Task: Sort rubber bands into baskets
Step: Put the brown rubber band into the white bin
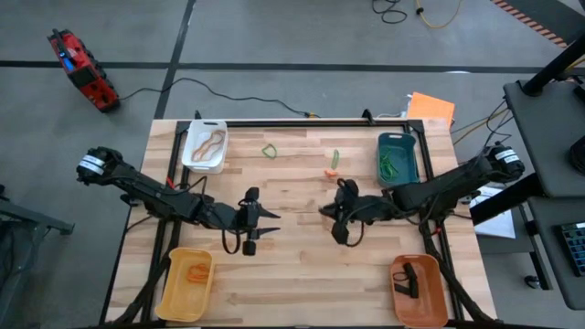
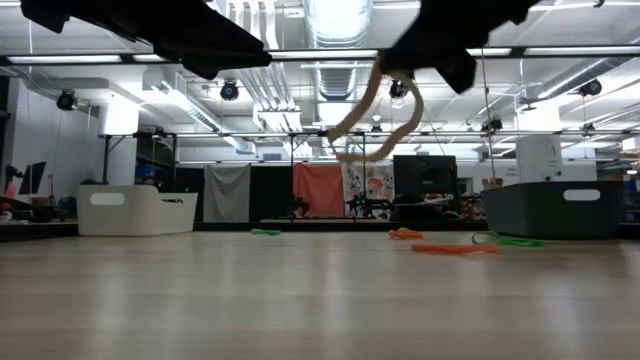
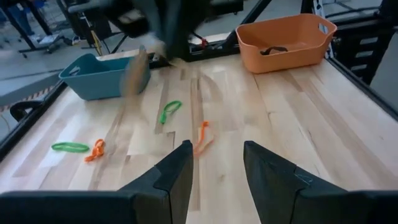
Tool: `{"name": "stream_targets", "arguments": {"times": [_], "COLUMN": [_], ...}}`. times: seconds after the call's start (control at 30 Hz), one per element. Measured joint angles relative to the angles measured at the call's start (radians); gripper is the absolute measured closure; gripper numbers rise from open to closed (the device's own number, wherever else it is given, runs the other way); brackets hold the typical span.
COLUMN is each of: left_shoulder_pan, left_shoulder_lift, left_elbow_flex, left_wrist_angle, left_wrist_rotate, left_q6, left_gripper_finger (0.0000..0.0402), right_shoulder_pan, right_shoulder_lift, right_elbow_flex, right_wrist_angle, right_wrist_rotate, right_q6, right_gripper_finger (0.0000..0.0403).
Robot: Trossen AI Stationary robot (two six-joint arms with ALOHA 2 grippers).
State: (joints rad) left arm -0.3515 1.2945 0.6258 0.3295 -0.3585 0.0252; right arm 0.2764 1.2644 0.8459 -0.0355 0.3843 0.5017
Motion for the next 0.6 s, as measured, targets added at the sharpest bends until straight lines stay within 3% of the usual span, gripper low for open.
{"name": "stream_targets", "arguments": {"times": [0.17,0.4,0.6], "left_shoulder_pan": [0.0,0.002,0.005], "left_shoulder_lift": [0.0,0.0,0.0], "left_elbow_flex": [0.0,0.0,0.0], "left_wrist_angle": [0.038,0.086,0.085], "left_wrist_rotate": [0.001,-0.004,-0.096], "left_q6": [0.007,0.003,-0.024], "left_gripper_finger": [0.0274,0.0269,0.0229], "right_shoulder_pan": [-0.001,-0.022,-0.054], "right_shoulder_lift": [0.034,0.17,0.27], "right_elbow_flex": [0.0,0.0,0.0], "right_wrist_angle": [0.217,0.595,0.772], "right_wrist_rotate": [0.118,0.116,0.113], "right_q6": [-0.156,-0.327,-0.358], "right_gripper_finger": [0.0394,0.0394,0.0394]}}
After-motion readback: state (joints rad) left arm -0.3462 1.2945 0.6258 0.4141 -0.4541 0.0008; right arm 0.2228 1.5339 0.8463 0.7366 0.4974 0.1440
